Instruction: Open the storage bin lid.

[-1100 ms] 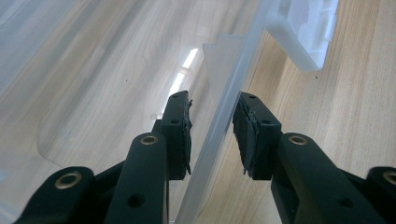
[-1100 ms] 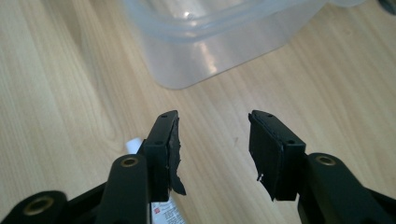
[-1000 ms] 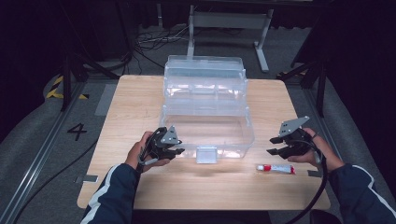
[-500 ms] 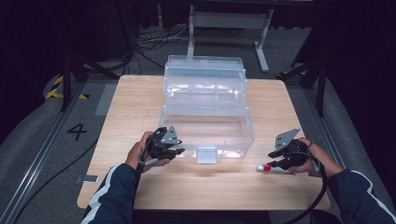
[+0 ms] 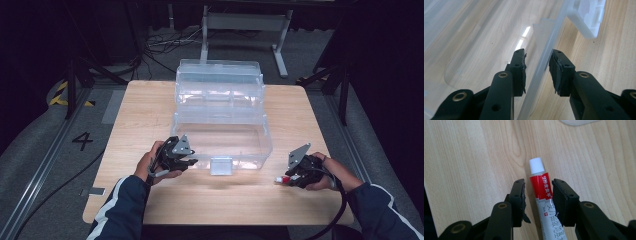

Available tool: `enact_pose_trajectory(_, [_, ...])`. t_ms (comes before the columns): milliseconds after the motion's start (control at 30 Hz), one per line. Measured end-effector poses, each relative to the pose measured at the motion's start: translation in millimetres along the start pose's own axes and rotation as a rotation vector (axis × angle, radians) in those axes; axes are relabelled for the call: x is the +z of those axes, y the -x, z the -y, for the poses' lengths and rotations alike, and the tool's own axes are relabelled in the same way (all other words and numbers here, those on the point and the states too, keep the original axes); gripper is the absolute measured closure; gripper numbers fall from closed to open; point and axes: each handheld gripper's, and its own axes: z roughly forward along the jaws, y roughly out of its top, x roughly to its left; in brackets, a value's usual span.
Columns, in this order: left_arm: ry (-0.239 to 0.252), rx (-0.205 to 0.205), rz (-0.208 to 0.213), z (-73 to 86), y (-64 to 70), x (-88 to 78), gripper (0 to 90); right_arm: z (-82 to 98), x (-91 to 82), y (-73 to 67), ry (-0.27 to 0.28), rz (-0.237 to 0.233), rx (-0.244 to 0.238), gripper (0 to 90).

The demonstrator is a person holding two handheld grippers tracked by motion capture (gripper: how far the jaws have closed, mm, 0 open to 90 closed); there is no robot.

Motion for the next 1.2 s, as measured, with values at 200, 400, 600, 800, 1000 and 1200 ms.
enact_pose_trajectory(200, [0.0,0.0,0.0,0.0,0.0,0.0,66.4,-1.7,5.2,2.0,-0.053,0.004,0.007,62.3])
enact_pose_trajectory(400, [-0.001,0.002,0.0,-0.1,0.0,-0.1,66.4,-2.2,10.6,3.3,-0.097,0.008,-0.002,62.4])
enact_pose_trajectory(600, [0.001,0.003,-0.001,-0.1,0.0,0.0,66.3,-2.1,15.5,3.5,-0.115,0.008,-0.012,66.2])
enact_pose_trajectory(800, [0.0,0.002,-0.002,-0.1,0.2,0.1,66.1,-4.9,18.1,3.8,-0.133,-0.006,-0.014,70.1])
enact_pose_trajectory(1000, [-0.007,0.003,-0.018,-0.9,1.8,0.8,64.6,-7.5,18.8,4.0,-0.145,-0.009,-0.018,70.5])
enact_pose_trajectory(1200, [-0.017,0.012,-0.027,-1.6,2.9,0.6,62.9,-7.4,18.7,3.8,-0.135,-0.012,-0.019,70.6])
